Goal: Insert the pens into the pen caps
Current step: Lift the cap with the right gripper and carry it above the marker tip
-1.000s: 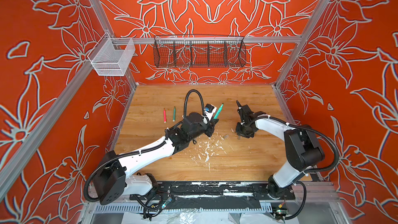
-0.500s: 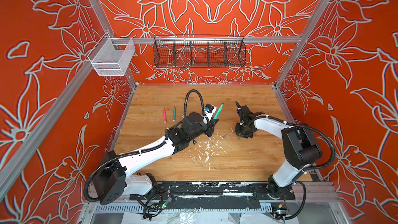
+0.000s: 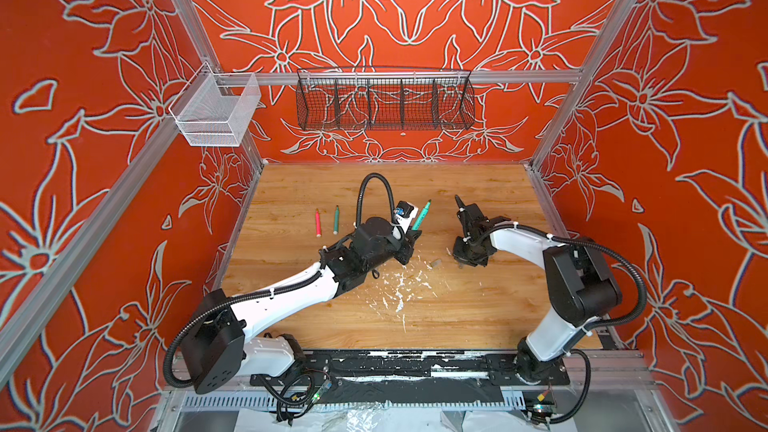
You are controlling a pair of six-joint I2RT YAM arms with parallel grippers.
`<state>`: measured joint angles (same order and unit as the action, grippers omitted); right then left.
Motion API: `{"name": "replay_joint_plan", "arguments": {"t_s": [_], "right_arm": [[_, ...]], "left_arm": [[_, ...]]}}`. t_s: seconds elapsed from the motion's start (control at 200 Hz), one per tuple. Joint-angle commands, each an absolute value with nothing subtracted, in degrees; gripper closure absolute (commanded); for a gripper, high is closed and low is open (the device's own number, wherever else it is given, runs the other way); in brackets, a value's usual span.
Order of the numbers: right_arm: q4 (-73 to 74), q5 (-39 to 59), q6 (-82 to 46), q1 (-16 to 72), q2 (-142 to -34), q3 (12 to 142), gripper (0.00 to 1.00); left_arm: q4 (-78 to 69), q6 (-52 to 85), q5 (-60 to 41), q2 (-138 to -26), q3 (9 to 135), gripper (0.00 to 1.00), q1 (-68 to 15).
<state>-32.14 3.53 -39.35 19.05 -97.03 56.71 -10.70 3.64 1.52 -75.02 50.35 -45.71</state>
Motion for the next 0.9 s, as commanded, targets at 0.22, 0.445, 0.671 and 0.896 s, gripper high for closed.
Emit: {"name": "replay_joint_plan", "arguments": {"t_s": [0.22,0.445,0.671,0.896], "right_arm": [[-28.91,4.23,-37.16,20.53,-87.66,54.94,0.86],[-23.07,3.47,-35.26,23.44,-77.42,55.2,0.87],[-16.67,5.65,-35.28,24.3,-68.41,57.01,0.88],[-5.95,5.0,-37.76,24.59,-61.69,55.02,0.88]], "left_arm": [[-12.39,2.37,1.35,-75.59,51.35,1.0,-45.97],[-18.89,2.63,-0.02,-75.03,47.4,1.0,-45.99],[-23.2,4.03,-0.81,-75.3,44.91,1.0,-45.97],[-22.85,6.47,-3.08,-76.01,45.44,1.0,-45.97]]}}
